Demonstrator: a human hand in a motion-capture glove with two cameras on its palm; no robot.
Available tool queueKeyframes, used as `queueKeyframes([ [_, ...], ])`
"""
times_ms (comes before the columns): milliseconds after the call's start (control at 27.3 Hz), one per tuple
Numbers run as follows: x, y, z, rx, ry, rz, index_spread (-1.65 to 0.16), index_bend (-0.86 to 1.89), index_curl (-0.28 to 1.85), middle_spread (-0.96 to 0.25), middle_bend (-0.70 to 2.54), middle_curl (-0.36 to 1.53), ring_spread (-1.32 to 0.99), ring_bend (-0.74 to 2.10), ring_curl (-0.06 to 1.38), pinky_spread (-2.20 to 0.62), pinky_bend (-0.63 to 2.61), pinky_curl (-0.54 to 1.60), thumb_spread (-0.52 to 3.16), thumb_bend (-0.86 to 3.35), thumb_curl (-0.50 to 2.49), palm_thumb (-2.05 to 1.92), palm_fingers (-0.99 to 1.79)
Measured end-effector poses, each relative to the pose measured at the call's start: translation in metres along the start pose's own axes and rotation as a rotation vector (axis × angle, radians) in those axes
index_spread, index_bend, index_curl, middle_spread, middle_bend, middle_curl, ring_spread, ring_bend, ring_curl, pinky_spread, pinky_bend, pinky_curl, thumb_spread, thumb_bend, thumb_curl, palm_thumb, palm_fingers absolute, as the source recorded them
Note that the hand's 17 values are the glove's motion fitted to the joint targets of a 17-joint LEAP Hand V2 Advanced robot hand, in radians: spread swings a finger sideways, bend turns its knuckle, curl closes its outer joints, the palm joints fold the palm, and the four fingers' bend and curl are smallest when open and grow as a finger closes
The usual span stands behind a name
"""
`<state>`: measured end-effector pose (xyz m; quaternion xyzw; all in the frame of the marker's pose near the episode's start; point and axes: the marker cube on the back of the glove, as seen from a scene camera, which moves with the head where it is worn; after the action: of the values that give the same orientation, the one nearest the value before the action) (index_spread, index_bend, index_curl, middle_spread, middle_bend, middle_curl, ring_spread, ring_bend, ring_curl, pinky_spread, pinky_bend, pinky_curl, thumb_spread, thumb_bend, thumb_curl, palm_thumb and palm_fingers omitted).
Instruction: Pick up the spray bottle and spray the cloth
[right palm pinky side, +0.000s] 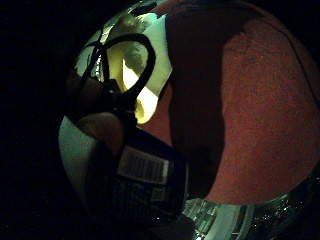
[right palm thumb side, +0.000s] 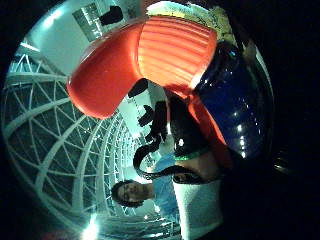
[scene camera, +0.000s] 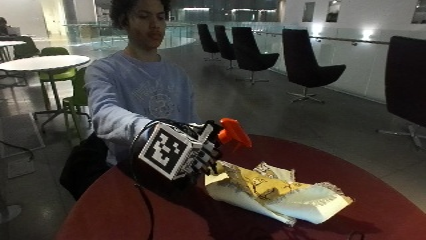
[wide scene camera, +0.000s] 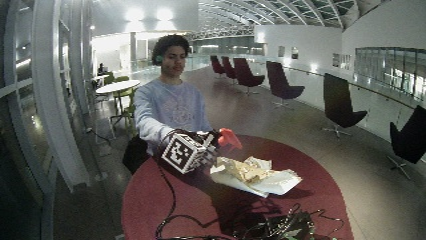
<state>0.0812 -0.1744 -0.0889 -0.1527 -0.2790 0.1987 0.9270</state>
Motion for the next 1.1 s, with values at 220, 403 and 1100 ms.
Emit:
queueKeyframes([
  [220,-0.0018,0.0006,0.0051,-0.018,-0.012,0.009,-0.16,0.15,0.40,-0.04,0.30,0.45,0.01,0.48,0.40,0.19,0.22,0.36,1.23,-0.01,0.36,0.58,1.16],
  [403,-0.0012,-0.0010,0.0059,-0.010,-0.007,0.012,-0.16,0.15,0.40,-0.04,0.30,0.45,0.01,0.48,0.40,0.19,0.22,0.37,1.23,-0.02,0.36,0.58,1.16],
  [1100,0.0017,-0.0018,0.0083,-0.009,0.005,0.029,-0.16,0.15,0.41,-0.04,0.30,0.46,0.03,0.48,0.40,0.19,0.23,0.37,1.22,-0.02,0.38,0.59,1.17],
])
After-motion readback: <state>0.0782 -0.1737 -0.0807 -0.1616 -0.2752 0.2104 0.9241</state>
